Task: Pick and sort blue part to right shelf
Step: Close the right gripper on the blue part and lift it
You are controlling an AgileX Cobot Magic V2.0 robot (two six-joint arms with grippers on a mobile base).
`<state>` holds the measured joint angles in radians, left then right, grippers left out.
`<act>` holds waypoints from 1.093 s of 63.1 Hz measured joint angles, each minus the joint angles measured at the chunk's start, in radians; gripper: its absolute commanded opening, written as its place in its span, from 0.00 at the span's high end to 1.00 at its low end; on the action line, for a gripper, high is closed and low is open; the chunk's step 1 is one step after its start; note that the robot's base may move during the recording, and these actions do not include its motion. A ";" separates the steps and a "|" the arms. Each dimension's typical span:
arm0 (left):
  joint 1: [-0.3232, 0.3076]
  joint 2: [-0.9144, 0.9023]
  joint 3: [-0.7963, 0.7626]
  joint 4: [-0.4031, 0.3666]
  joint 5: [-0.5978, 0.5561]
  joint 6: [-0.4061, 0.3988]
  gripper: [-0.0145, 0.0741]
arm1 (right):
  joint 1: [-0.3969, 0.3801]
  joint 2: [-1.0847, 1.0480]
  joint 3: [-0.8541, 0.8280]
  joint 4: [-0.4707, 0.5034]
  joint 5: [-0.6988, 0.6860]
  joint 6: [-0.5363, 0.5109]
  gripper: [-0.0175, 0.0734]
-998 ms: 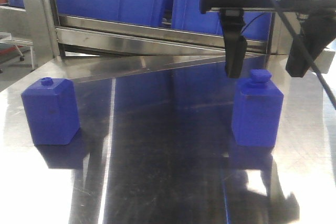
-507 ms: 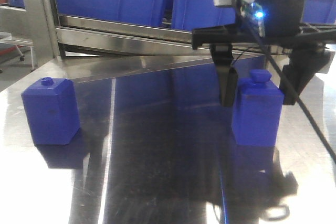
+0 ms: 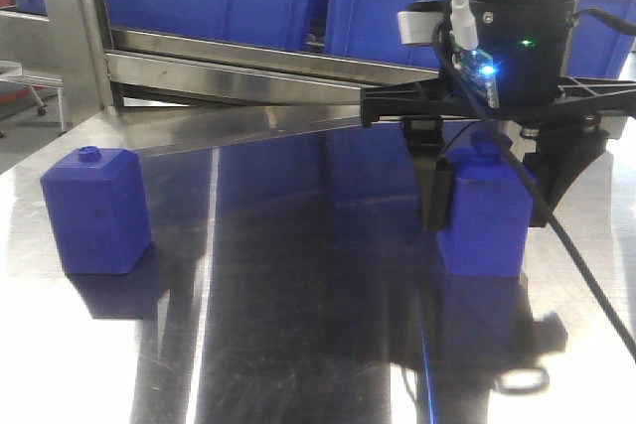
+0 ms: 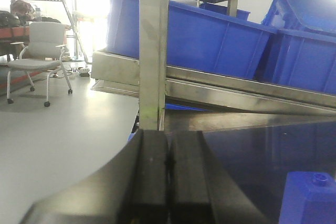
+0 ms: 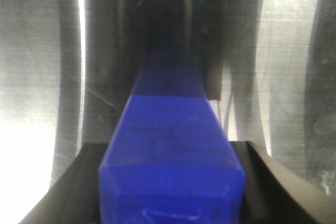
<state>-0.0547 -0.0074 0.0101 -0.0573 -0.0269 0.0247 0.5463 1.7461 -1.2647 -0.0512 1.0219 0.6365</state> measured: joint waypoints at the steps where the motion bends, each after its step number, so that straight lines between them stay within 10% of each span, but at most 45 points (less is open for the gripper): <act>1: 0.000 0.000 0.000 0.000 0.000 0.000 0.68 | 0.000 0.000 0.000 0.000 0.000 0.000 0.34; 28: 0.000 0.000 0.000 0.000 0.000 0.000 0.68 | -0.016 -0.077 0.014 0.004 -0.007 -0.056 0.34; 69: 0.000 0.000 0.000 0.000 0.000 0.000 0.68 | -0.442 -0.659 0.541 0.183 -0.508 -0.711 0.34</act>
<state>-0.0547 -0.0074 0.0101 -0.0573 -0.0269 0.0247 0.1048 1.0876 -0.7238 0.1321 0.5135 -0.0742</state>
